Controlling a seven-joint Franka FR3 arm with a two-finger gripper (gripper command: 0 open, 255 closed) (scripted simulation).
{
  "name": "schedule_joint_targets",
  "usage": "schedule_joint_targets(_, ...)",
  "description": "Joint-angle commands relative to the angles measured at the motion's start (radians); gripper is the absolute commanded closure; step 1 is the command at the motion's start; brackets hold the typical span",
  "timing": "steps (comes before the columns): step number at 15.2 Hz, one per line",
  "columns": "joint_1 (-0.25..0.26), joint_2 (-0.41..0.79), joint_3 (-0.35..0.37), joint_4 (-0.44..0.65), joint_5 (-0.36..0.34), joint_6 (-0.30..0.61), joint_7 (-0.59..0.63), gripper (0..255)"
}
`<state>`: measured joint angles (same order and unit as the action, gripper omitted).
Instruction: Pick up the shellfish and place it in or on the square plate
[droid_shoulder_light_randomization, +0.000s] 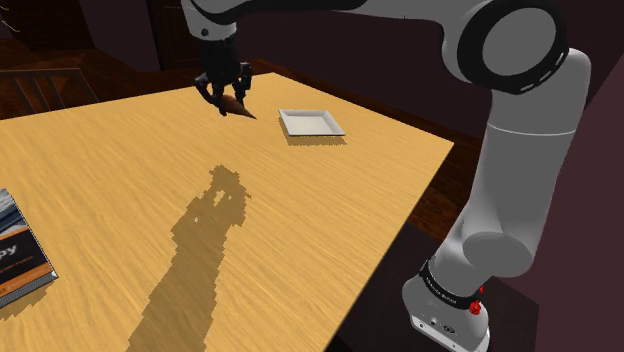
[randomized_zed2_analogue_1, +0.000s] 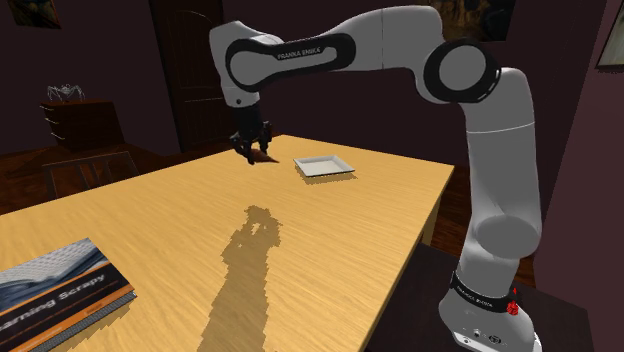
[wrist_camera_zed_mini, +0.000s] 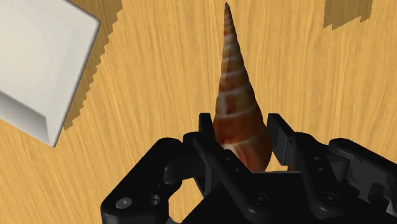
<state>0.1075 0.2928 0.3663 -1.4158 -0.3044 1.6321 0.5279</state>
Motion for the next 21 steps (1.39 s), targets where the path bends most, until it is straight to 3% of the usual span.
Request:
schedule_joint_targets(1, -0.035, -0.044, -0.011, -0.056, 0.015, 0.024, -0.039, 255)
schedule_joint_targets(10, -0.178, -0.228, -0.091, -0.297, 0.075, 0.137, -0.24, 255)
schedule_joint_targets(19, -0.298, -0.329, -0.205, -0.428, 0.101, 0.219, -0.467, 255)
schedule_joint_targets(21, -0.298, -0.327, -0.206, -0.453, 0.099, 0.245, -0.462, 255)
